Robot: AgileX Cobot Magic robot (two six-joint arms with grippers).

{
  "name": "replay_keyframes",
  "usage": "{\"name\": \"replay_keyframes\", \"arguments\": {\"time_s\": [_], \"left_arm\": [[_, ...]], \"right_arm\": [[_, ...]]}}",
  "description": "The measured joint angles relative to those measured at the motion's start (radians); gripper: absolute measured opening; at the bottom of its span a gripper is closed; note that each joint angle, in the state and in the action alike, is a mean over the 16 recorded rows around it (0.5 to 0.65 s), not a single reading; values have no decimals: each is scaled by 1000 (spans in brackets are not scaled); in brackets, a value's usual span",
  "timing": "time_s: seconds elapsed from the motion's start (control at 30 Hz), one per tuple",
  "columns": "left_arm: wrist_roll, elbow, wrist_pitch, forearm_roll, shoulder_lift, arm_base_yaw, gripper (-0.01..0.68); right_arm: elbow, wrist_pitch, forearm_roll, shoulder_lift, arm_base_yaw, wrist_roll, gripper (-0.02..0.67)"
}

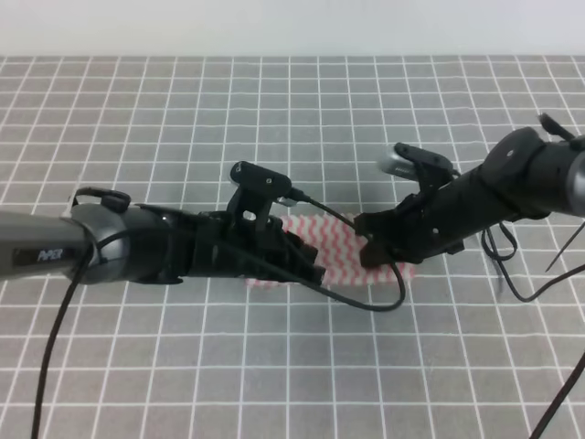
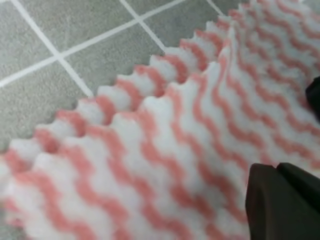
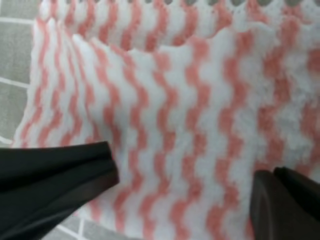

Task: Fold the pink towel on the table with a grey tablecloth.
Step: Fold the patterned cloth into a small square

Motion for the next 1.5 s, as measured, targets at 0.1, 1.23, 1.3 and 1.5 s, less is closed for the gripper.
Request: {"name": "replay_keyframes", "arguments": {"time_s": [0.1, 1.23, 1.3, 1.5], "left_arm": [[-13, 0, 33, 0, -5, 8, 0], [-159, 0, 170, 117, 25, 32, 0], [-162, 0, 175, 120, 16, 38, 0], [-191, 0, 197, 129, -38, 67, 0]], "right_arm": [[0, 10, 10, -5, -7, -1, -15], [-1, 92, 18, 4, -14, -6, -15], [-1, 91, 19, 0, -14, -6, -15], [-1, 91, 10, -34, -14, -3, -15]]}}
